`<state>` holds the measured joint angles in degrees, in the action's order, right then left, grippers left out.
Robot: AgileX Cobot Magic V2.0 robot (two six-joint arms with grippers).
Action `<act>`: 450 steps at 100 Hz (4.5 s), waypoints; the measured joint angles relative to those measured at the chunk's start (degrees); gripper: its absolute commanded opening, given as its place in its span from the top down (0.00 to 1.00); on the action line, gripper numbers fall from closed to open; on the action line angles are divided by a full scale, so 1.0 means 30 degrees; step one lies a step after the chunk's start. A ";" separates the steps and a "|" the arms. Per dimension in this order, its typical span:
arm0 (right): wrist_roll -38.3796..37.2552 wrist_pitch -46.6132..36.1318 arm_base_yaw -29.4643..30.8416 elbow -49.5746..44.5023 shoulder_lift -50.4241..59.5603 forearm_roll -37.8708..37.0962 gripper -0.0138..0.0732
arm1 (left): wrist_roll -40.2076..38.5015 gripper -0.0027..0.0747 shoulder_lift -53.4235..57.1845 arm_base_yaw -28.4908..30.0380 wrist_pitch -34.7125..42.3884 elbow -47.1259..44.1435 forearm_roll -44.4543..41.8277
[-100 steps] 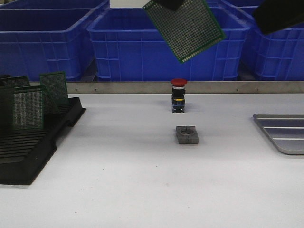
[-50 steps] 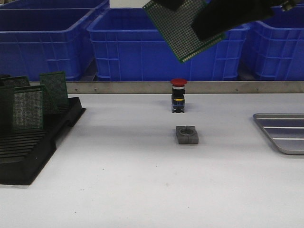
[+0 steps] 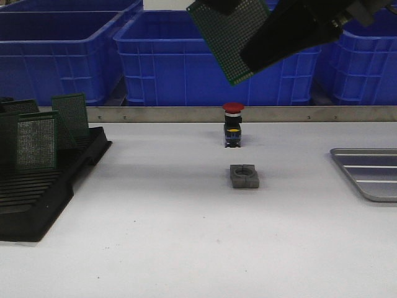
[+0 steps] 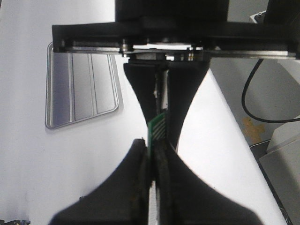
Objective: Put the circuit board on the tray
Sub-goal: 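Open the left gripper and carry the board toward the metal tray with the right, then lower the board flat into the tray and open the right gripper, then withdraw the right gripper and move the left gripper back to the rack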
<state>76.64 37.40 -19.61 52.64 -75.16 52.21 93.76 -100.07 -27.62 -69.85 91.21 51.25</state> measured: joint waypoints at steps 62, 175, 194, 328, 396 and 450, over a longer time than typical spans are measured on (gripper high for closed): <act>-0.1711 0.0997 0.0971 0.0000 0.0000 0.0161 0.97 | 0.0000 0.30 0.0000 0.0000 0.0006 0.0000 0.0275; -0.3596 -0.1901 1.0346 0.1305 -0.9615 0.1898 0.92 | -0.0032 0.30 0.0000 0.0000 0.0071 0.0000 0.0415; -0.3596 -0.1901 1.0346 0.1339 -0.9857 0.1898 0.42 | -0.0032 0.30 0.0000 0.0000 0.0071 0.0000 0.0647; -0.3636 0.0937 1.1274 0.0619 0.3689 0.0207 0.24 | -0.1457 0.30 0.3238 0.3846 -0.0361 0.0000 -0.4726; -0.3636 0.0867 1.1274 -0.0194 0.4819 0.0119 0.24 | -0.7514 0.32 0.3238 0.3872 -0.0510 -0.2335 -1.6495; -0.3636 0.0555 1.1274 -0.0194 0.4819 0.0119 0.24 | -0.5772 0.45 0.3238 0.7455 0.2377 -0.5231 -1.4667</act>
<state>65.73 39.06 14.21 52.06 -60.70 52.57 76.44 -90.36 -5.26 -62.72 75.51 7.25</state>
